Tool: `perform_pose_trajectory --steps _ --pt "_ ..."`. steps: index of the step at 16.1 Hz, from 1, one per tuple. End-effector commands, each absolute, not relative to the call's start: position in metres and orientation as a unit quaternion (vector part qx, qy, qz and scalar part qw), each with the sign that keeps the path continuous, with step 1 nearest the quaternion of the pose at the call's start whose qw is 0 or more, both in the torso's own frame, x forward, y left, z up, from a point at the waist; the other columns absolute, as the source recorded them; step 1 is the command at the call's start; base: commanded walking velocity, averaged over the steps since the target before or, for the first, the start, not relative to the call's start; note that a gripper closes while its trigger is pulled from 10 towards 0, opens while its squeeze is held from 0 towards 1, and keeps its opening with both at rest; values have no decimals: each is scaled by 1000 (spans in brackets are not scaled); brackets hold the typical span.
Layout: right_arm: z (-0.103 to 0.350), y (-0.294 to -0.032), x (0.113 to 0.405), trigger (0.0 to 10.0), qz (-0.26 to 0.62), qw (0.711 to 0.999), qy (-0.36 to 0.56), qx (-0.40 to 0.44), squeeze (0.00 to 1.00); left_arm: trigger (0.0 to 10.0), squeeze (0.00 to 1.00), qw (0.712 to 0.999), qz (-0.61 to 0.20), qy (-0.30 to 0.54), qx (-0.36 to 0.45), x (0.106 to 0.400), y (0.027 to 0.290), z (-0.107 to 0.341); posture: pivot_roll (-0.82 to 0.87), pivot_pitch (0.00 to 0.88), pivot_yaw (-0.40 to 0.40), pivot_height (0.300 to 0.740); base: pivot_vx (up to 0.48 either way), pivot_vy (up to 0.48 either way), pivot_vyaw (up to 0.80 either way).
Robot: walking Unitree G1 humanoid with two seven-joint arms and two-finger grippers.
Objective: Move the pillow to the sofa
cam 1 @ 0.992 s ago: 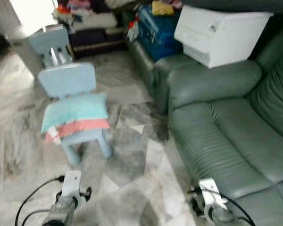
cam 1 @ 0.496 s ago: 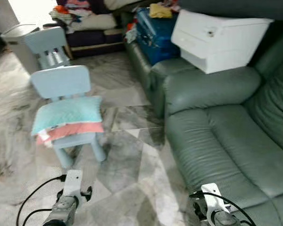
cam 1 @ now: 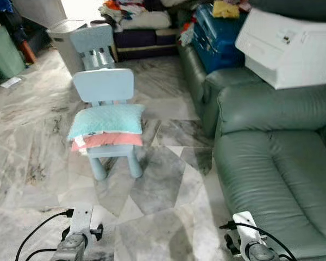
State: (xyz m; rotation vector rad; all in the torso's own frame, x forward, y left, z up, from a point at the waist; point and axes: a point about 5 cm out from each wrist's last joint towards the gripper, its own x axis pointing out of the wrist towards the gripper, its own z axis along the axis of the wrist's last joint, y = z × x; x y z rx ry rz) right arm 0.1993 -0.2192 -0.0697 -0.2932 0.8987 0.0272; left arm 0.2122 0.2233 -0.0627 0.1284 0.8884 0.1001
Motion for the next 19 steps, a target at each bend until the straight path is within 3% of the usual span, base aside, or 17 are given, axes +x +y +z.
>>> perform_pose_trajectory --steps 1,15,19 --pt "-69 -219 201 10000 11 893 430 -137 0 10000 0 901 50 426 68 216 225 -60 -178 0 66 740 0 480 0" --pt "-69 -219 201 10000 8 894 428 -133 0 10000 0 897 41 433 75 214 224 -61 -181 0 72 740 0 480 0" --pt "-68 -219 201 10000 9 895 426 -134 0 10000 0 899 32 427 85 216 223 -61 -182 0 73 740 0 85 0"
